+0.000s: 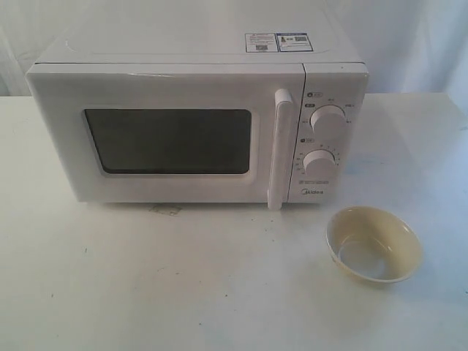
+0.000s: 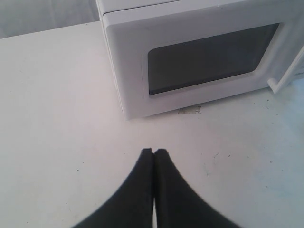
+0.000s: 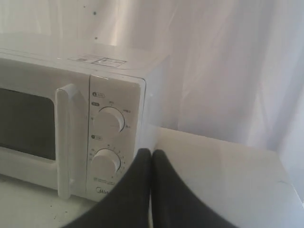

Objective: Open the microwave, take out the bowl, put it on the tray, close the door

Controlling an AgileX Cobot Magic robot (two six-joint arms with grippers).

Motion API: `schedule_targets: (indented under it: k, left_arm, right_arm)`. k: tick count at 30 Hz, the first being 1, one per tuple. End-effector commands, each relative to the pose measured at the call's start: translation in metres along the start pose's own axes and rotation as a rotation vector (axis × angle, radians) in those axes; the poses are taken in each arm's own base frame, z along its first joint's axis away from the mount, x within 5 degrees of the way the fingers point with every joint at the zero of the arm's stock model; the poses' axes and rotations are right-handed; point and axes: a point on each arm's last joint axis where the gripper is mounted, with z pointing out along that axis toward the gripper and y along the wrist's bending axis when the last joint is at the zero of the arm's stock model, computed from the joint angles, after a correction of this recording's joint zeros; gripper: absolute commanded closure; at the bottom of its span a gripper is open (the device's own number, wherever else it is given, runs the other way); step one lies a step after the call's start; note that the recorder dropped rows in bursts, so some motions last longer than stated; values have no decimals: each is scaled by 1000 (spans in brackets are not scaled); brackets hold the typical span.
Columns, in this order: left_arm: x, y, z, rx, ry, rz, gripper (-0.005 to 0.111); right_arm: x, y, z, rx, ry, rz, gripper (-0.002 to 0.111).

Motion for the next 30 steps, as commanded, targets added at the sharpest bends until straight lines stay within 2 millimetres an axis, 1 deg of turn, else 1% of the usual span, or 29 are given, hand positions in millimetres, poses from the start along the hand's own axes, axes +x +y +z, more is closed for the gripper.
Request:
schedule_targets:
  k: [1,5,8,15,19,20,21,24,30]
  left_arm:
    - [0,-1,-2,12,-5,-2,107]
    - [0,-1,-2,12,-5,-2,107]
    - [0,-1,-2,12,-5,-2,107]
    - [0,-1,-2,12,-5,-2,107]
    - [0,-1,-2,12,-5,-2,107]
    - [0,-1,-2,12,-5,-2,107]
    - [0,-1,-2,12,-5,-2,107]
    - [0,-1,-2,12,-5,-2,107]
    - [0,-1,-2,10,-6,-1,107]
  right_arm:
    - [-3,1,-1,-10,-41,-37,108]
    - [3,2,0,-13,-28,-38,108]
    - [16,3,3,-17,12,-39,108]
    - [53,7,7,-29,118,-44,108]
    - [74,8,5,-28,133,-44,108]
    - [76,8,4,-13,122,-43,108]
    - [74,7,2,7,95,-40,108]
    - [81,3,-2,74,162,-36,108]
    - [81,-3,-3,178,170,-25,108]
